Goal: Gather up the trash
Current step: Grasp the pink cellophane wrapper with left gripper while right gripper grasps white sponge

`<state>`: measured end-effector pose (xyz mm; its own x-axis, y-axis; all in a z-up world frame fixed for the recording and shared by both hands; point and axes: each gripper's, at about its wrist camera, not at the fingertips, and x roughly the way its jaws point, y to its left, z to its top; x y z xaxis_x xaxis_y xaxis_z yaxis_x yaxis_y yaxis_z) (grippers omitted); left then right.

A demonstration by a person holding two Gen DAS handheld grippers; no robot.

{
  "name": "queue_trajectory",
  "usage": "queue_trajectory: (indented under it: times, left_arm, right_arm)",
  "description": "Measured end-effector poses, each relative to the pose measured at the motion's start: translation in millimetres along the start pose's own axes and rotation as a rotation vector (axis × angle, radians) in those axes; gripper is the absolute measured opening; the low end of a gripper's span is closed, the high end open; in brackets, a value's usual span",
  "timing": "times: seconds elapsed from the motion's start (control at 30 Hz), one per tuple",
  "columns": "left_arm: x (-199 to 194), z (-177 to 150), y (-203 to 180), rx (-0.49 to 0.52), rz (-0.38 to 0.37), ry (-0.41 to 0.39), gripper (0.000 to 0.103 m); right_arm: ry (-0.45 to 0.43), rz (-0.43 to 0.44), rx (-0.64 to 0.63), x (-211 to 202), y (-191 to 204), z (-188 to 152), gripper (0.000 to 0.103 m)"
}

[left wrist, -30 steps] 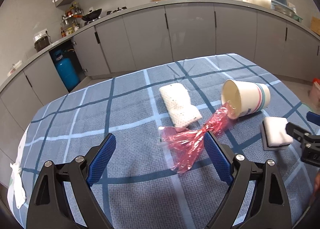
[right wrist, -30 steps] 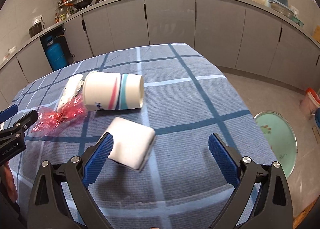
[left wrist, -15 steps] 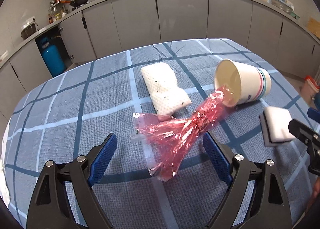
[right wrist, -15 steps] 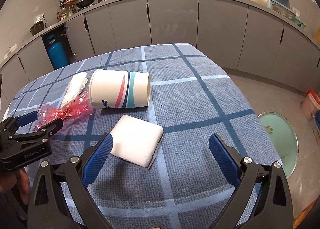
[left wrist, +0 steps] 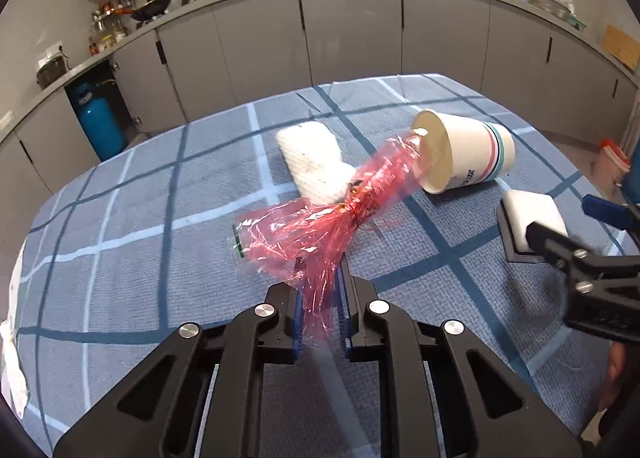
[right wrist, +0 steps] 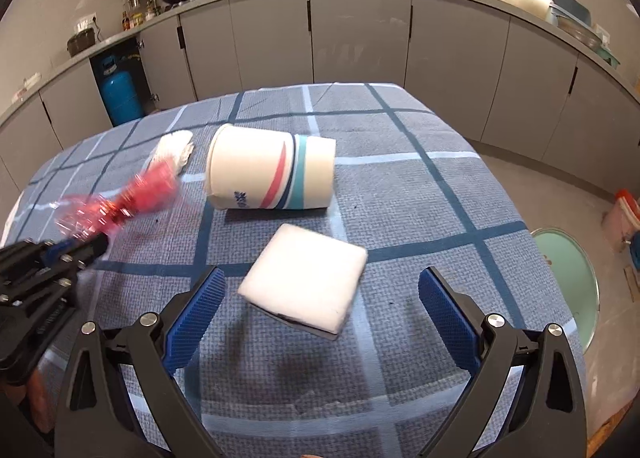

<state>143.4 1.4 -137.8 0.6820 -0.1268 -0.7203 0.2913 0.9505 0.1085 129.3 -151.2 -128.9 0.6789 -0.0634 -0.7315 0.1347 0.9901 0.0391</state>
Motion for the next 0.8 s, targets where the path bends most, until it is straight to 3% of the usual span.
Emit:
queue_trajectory:
  times: [0.23, 0.3, 0.33, 0.37, 0.8]
  left_arm:
    - [-9.2, -0.6, 3.8, 0.001, 0.025, -0.013, 0.011]
    - [-10.0, -0.2, 5.6, -0.007, 0.021, -0.011, 0.011]
    - [-9.7, 0.2, 5.1, -0.009, 0.021, -0.01, 0.011]
    - [-10.2, 0.4, 5.5, -0.013, 0.021, -0.01, 0.011]
    - [-31.4, 8.9, 6.9, -0.028, 0.04, -0.052, 0.011]
  right_arm:
    - [0.029, 0.014, 0.014, 8.3, 2.6, -1.5, 0.094]
    - [0.048, 0.037, 0.018, 11.5, 2.8, -1.3, 0.081]
    - [0.057, 0.046, 0.019, 12.5, 2.7, -2.4, 0.068]
    - [0.065, 0.05, 0.019, 13.5, 2.9, -3.2, 0.062]
    - [-0.017, 0.082, 0.023, -15.3, -3.3, -2.1, 0.059]
